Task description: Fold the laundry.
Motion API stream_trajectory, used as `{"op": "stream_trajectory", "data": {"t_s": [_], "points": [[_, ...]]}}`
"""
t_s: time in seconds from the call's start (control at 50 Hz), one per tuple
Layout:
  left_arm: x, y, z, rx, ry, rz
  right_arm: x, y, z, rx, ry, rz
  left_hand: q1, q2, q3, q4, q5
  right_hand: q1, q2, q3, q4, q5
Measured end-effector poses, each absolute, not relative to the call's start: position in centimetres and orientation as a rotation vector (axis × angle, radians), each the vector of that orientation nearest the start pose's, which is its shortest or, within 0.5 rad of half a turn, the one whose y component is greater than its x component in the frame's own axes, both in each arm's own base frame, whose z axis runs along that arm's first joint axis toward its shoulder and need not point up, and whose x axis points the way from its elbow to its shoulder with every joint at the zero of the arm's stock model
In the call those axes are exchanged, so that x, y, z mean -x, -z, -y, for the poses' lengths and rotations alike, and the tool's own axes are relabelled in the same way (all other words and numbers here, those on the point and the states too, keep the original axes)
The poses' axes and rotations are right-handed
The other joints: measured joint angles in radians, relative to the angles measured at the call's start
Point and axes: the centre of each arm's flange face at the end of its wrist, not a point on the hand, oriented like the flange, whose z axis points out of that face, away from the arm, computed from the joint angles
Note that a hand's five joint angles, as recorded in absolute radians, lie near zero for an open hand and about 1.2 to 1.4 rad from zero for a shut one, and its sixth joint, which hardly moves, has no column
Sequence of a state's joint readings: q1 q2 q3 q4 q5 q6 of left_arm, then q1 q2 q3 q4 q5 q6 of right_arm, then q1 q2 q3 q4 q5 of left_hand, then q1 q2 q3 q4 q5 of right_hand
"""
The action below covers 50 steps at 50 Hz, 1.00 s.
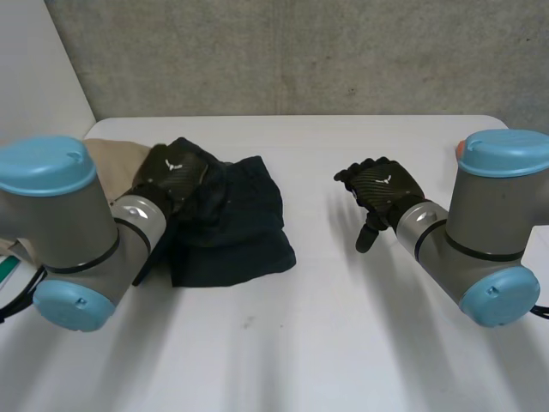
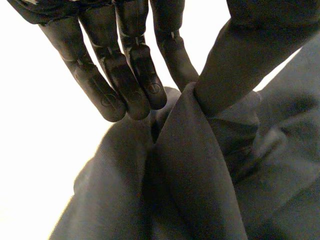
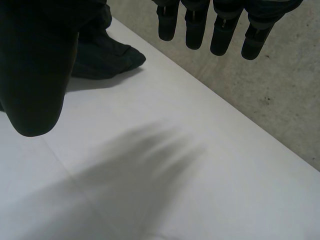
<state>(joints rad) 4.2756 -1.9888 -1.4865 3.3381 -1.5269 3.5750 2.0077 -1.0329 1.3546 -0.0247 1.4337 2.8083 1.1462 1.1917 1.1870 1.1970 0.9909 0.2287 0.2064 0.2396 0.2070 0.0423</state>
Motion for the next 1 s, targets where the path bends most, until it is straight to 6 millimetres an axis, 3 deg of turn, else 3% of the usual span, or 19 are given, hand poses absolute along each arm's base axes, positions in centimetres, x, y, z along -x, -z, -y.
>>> {"op": "stream_trajectory", "data": {"t_s": [0.04,0.14,0.22,0.24,0.3,0.42,0.54,0.64,0.7,0.8,0.9,1.0], "points": [[28.4,-21.4,28.5,-1.043,2.115,-2.148,-29.4,-18.6,29.3,1.009,1.759,-2.175,-0.017,-0.04,-0.033,-0.038,-0.023,0.0,0.0,0.0,0.0,0.0],[29.6,-22.6,27.2,-1.08,2.175,-2.148,-29.0,-18.8,29.5,0.999,1.764,-2.187,-0.303,-0.331,-0.322,-0.333,-0.3,0.0,0.0,0.0,0.0,0.0],[30.9,-22.9,26.2,-1.143,2.195,-2.142,-28.8,-18.9,29.6,0.991,1.765,-2.196,-0.359,-0.398,-0.391,-0.404,-0.373,0.0,0.0,0.0,0.0,0.0],[32.1,-23.0,25.3,-1.212,2.204,-2.134,-28.6,-18.9,29.7,0.984,1.766,-2.205,-0.395,-0.44,-0.432,-0.446,-0.416,0.0,0.0,0.0,0.0,0.0],[33.4,-22.8,24.6,-1.28,2.194,-2.125,-28.4,-19.0,29.9,0.977,1.766,-2.213,-0.395,-0.449,-0.44,-0.455,-0.429,0.0,0.0,0.0,0.0,0.0],[36.6,-20.3,24.4,-1.416,2.052,-2.123,-27.8,-18.8,30.2,0.963,1.753,-2.242,-0.395,-0.451,-0.443,-0.458,-0.432,0.0,0.0,0.0,0.0,0.0],[37.6,-16.7,25.8,-1.4,1.833,-2.168,-27.4,-18.5,30.3,0.961,1.73,-2.267,-0.376,-0.427,-0.423,-0.435,-0.404,0.0,0.0,0.0,0.0,0.0],[37.4,-15.7,26.8,-1.332,1.738,-2.179,-27.2,-18.4,30.4,0.968,1.72,-2.272,0.016,-0.032,-0.037,-0.037,-0.017,0.0,0.0,0.0,0.0,0.0],[37.1,-16.7,27.2,-1.28,1.752,-2.17,-27.3,-18.5,30.4,0.982,1.717,-2.258,0.016,-0.003,-0.01,-0.006,-0.004,0.0,0.0,0.0,0.0,0.0],[36.4,-20.3,26.9,-1.22,1.86,-2.138,-28.1,-19.0,30.4,1.025,1.719,-2.196,0.016,0.002,-0.004,-0.004,-0.004,0.0,0.0,0.0,0.0,0.0],[34.5,-25.7,25.0,-1.211,2.028,-2.079,-29.7,-19.7,31.1,1.089,1.728,-2.076,0.016,0.002,-0.004,-0.004,-0.004,0.0,0.0,0.0,0.0,0.0],[31.7,-29.8,22.1,-1.242,2.148,-2.022,-32.2,-19.7,32.0,1.153,1.705,-1.934,0.016,0.002,-0.003,-0.003,-0.004,0.0,0.0,0.0,0.0,0.0]]}}
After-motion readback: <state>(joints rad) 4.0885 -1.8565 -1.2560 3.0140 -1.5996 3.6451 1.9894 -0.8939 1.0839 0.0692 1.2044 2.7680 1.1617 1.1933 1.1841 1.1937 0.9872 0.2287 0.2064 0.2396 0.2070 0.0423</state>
